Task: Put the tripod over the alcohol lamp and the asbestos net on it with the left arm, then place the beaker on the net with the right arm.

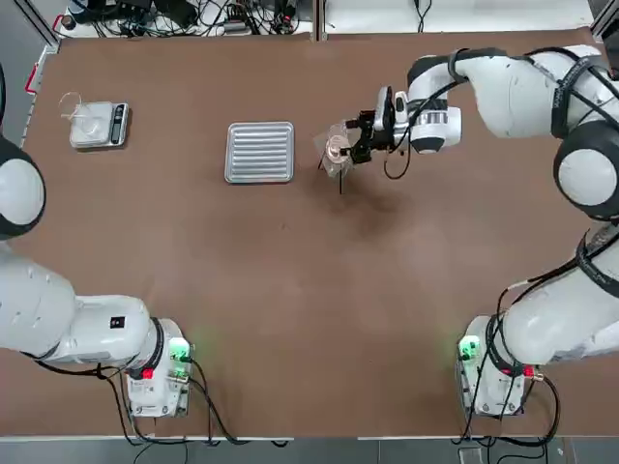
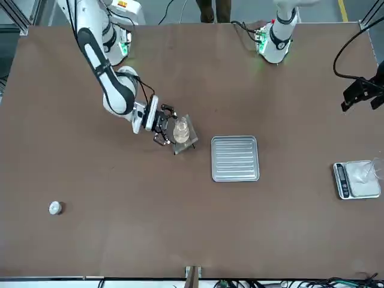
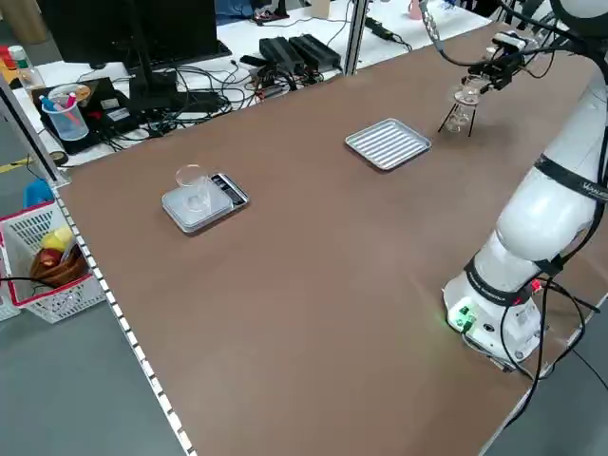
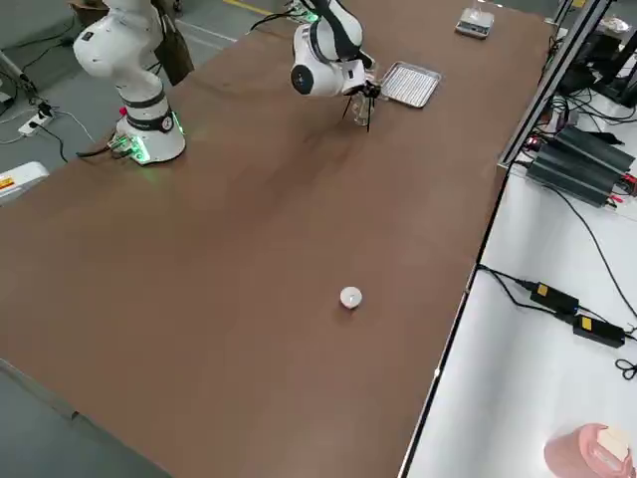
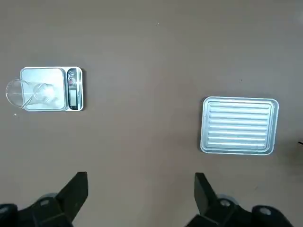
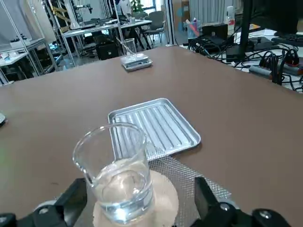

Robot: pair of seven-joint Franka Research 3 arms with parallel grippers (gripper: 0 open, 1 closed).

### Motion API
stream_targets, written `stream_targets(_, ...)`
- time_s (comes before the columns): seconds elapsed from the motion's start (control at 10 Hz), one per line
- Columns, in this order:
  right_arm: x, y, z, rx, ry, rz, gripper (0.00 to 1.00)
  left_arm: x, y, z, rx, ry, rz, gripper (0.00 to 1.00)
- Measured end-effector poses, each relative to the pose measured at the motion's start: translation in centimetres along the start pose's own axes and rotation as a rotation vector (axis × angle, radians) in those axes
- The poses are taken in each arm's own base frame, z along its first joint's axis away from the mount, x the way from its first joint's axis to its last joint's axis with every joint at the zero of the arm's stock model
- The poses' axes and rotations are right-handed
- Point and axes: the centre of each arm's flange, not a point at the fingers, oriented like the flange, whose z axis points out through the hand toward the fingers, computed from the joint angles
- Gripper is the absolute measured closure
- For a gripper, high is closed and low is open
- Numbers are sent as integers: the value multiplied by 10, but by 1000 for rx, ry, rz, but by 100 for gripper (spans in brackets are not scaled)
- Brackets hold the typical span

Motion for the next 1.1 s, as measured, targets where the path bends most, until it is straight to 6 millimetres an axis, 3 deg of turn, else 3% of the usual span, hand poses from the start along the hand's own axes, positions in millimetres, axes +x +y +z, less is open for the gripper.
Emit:
stream_targets(0.2, 10, 4, -22, -15, 33, 9, 0, 0, 0, 0, 0, 1, 0, 1)
stream_targets(0.7, 8, 20, -78, -18, 39, -32, 0, 1, -1, -1, 0, 8, -2, 1)
stream_targets(1.1, 23, 68, -132, -17, -72, -89, 0, 1, 0, -1, 0, 9, -1, 1)
